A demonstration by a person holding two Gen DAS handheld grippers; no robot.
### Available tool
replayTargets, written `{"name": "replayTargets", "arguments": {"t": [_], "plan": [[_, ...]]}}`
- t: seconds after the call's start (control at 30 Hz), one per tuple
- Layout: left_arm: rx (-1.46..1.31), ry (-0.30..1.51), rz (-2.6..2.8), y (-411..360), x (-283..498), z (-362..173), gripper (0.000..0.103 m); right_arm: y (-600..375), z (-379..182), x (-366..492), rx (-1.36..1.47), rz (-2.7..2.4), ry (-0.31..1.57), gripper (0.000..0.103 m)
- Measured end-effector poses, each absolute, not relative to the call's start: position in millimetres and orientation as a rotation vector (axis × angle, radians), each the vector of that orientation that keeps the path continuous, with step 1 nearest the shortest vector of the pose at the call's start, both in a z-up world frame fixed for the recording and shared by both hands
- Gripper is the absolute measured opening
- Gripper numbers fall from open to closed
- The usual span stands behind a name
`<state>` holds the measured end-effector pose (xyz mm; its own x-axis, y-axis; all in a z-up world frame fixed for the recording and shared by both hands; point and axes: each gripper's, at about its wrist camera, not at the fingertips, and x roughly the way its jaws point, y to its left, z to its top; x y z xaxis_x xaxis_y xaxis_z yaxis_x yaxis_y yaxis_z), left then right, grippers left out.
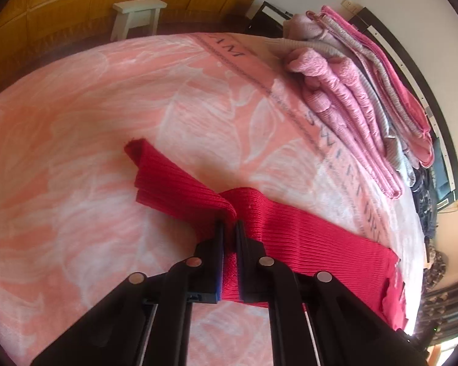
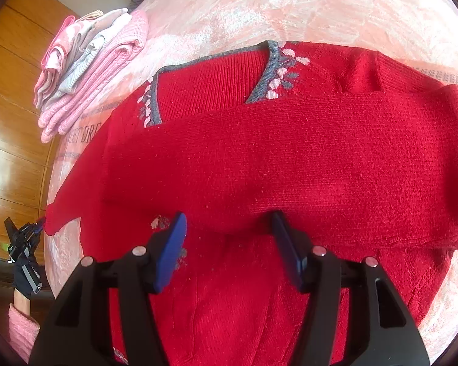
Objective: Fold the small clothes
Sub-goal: 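Carry the gripped sleeve with the left tool across the chest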
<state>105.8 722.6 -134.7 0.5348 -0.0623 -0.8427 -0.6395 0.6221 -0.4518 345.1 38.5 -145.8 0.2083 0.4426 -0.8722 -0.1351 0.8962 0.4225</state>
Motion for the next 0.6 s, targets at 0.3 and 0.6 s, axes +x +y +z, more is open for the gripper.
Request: {"name": "replayTargets", "arguments": {"t": [0.3, 0.6], "plan": [[-0.748, 0.891, 0.193, 635, 154, -89, 0.006, 33, -138, 342, 0.299, 0.417, 1.3, 0.058], [-0.762, 0.84, -0.078, 511, 210, -56, 0.006, 19, -133, 342, 0.297, 0.421, 1.285, 0.058]]}}
